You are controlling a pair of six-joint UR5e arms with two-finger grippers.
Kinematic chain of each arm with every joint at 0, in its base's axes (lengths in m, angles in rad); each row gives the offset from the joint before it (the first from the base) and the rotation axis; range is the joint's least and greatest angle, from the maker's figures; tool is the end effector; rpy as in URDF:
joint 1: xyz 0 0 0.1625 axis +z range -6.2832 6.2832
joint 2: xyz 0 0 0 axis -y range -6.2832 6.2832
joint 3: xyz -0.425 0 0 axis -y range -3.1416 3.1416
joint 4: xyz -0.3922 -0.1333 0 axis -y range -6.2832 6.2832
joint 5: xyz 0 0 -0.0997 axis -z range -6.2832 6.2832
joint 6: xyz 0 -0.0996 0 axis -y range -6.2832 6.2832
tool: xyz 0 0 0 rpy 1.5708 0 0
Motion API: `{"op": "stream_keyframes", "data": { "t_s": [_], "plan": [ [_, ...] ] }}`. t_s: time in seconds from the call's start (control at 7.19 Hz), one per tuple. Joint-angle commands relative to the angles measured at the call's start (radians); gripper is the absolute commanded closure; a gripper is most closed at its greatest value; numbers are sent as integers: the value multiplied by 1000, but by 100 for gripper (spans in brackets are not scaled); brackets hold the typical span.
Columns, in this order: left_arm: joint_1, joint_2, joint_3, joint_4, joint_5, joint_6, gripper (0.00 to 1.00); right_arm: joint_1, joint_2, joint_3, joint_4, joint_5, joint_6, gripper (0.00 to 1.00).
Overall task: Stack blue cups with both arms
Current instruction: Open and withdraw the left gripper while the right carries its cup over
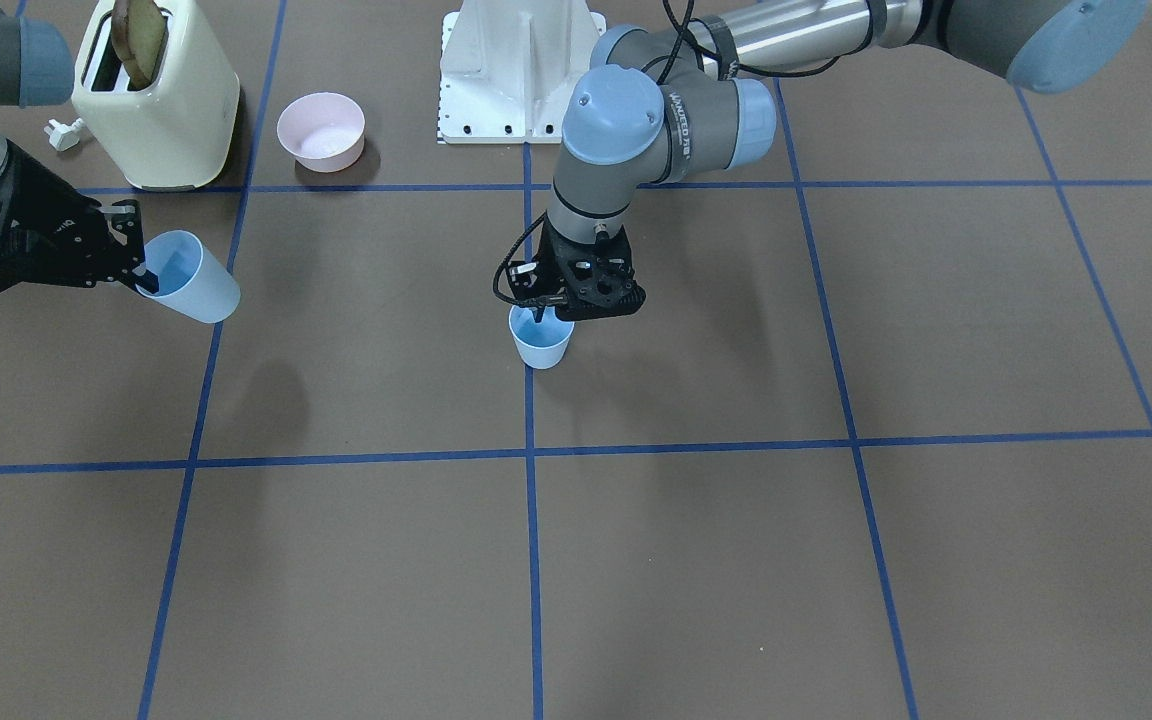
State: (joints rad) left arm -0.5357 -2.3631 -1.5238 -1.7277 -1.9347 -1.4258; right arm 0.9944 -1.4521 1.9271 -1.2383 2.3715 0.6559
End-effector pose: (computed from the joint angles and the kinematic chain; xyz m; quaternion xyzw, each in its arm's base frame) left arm 0.5740 -0.4545 0.1744 -0.0104 0.4585 -0.0944 0.8836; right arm -0.2306 -0.4681 0.3810 0.0882 -0.5016 -0.1193 0.8523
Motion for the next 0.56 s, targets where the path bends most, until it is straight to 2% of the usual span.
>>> {"op": "stream_keyframes", "data": {
  "t_s": [0.0, 0.14, 0.42],
  "plan": [
    [-3, 1, -19, 5, 0, 4, 35, -14, 112, 6, -100, -1, 86, 100],
    [-16, 7, -39, 10, -3, 5, 35, -46, 163, 4, -127, -14, 135, 100],
    [-64, 91, -173, 77, -38, 88, 32, -106, 225, -10, -132, -34, 184, 100]
  ]
}}
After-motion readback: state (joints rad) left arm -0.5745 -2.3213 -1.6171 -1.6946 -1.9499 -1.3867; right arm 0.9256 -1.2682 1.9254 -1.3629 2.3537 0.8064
